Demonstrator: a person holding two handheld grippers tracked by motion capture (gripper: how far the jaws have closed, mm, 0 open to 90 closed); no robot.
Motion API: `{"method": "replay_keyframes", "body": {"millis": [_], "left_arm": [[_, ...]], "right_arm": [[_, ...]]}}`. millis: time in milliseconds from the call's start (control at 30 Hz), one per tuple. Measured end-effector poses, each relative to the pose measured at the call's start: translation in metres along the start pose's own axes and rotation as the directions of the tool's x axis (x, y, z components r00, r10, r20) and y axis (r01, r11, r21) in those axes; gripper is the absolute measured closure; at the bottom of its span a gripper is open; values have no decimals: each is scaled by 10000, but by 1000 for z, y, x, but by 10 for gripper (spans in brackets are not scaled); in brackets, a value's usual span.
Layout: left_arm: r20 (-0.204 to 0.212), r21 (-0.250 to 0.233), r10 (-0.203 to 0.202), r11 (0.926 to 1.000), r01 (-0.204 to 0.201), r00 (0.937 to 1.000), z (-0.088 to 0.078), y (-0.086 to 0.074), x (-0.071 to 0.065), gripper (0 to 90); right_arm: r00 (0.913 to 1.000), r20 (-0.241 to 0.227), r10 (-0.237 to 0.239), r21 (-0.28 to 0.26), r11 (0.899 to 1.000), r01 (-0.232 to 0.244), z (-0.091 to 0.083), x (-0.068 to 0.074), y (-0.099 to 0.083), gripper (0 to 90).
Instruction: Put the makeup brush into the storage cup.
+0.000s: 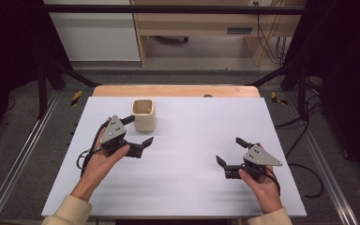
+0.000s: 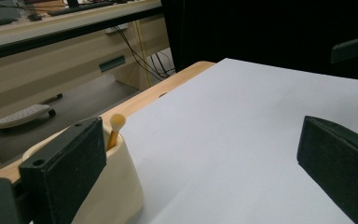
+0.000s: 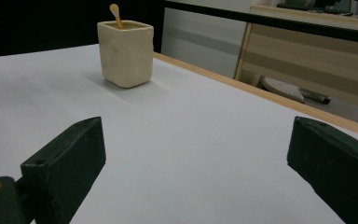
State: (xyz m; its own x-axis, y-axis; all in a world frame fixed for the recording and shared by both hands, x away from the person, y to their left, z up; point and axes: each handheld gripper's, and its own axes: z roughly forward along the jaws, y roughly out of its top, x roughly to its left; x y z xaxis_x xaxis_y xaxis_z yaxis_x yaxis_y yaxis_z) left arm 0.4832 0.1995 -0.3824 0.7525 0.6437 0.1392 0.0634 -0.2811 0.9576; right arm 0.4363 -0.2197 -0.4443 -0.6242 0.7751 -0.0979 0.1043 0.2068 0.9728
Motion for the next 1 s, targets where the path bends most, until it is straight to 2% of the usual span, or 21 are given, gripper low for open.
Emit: {"method": "replay_keyframes", "body": {"millis": [133, 400, 700, 1000], "left_arm": [[-113, 92, 208, 9997, -207, 9997, -6, -6, -2, 8], [-308, -252, -22, 9997, 14, 9995, -26, -17, -2, 9], [-603, -393, -120, 9992, 96, 9981, -52, -29, 3, 10], [-851, -514, -162, 9986, 118, 9962, -69, -34, 9, 11]], "right_arm": [[10000, -30, 8, -118, 9999, -8, -1, -1, 0, 47], [10000, 21, 47, -240, 9997, -47, -4, -4, 0, 47], [9999, 68, 114, -326, 9994, -112, -6, -6, -1, 47], [9998, 49, 205, -321, 9993, -203, -10, -9, -3, 47]]}}
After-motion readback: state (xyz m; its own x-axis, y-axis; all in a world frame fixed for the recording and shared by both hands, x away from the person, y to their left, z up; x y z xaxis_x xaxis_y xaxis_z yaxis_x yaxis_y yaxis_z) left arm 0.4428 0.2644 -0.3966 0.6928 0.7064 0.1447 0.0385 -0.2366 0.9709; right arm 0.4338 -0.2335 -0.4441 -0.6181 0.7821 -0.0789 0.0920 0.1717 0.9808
